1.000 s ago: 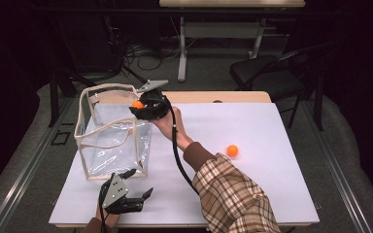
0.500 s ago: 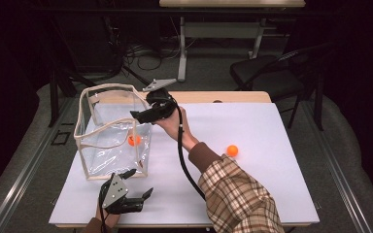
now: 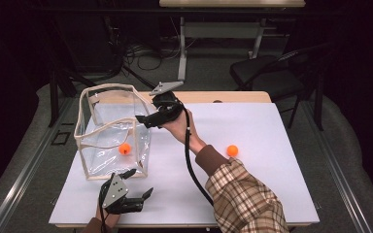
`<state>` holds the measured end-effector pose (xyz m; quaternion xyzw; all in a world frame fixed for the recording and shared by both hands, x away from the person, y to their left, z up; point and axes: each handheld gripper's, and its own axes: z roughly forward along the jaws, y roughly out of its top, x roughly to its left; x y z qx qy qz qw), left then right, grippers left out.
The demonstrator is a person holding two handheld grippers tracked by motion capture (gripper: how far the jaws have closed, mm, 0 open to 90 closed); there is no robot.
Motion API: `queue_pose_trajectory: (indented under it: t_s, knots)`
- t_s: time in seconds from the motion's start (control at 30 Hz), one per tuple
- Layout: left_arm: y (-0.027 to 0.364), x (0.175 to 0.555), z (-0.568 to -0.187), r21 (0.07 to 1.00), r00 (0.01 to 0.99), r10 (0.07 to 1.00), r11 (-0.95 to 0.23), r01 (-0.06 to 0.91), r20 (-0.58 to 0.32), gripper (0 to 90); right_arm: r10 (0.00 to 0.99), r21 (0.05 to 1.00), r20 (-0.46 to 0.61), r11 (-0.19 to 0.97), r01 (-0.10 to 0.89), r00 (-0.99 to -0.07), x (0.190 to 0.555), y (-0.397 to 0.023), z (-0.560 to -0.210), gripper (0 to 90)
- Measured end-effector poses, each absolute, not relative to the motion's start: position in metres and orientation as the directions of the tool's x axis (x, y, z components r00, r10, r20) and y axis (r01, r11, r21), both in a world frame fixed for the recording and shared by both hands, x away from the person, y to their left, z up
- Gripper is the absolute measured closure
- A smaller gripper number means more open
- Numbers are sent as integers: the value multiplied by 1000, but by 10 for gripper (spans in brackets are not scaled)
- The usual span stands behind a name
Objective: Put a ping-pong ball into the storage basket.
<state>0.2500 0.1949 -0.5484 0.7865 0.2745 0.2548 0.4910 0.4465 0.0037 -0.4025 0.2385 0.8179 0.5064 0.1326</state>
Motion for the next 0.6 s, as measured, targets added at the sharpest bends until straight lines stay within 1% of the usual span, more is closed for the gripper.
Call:
queue_pose_trajectory:
  t_s: [0.07, 0.17, 0.37, 0.4, 0.6]
  knots:
    - [195, 250, -549, 913, 720, 682, -363, 184, 127, 159, 517, 888, 24, 381, 255, -855, 437, -13, -407, 98]
    - [195, 250, -549, 912, 721, 680, -367, 182, 130, 159, 518, 886, 25, 385, 259, -855, 434, -21, -411, 94]
    - [195, 250, -549, 912, 720, 682, -368, 182, 131, 159, 518, 885, 27, 385, 261, -855, 433, -23, -413, 93]
    - [195, 250, -549, 912, 720, 682, -368, 182, 131, 159, 528, 874, 27, 400, 277, -849, 430, -38, -424, 93]
    - [195, 250, -549, 912, 719, 683, -367, 186, 129, 159, 544, 867, 41, 398, 300, -838, 426, -59, -437, 83]
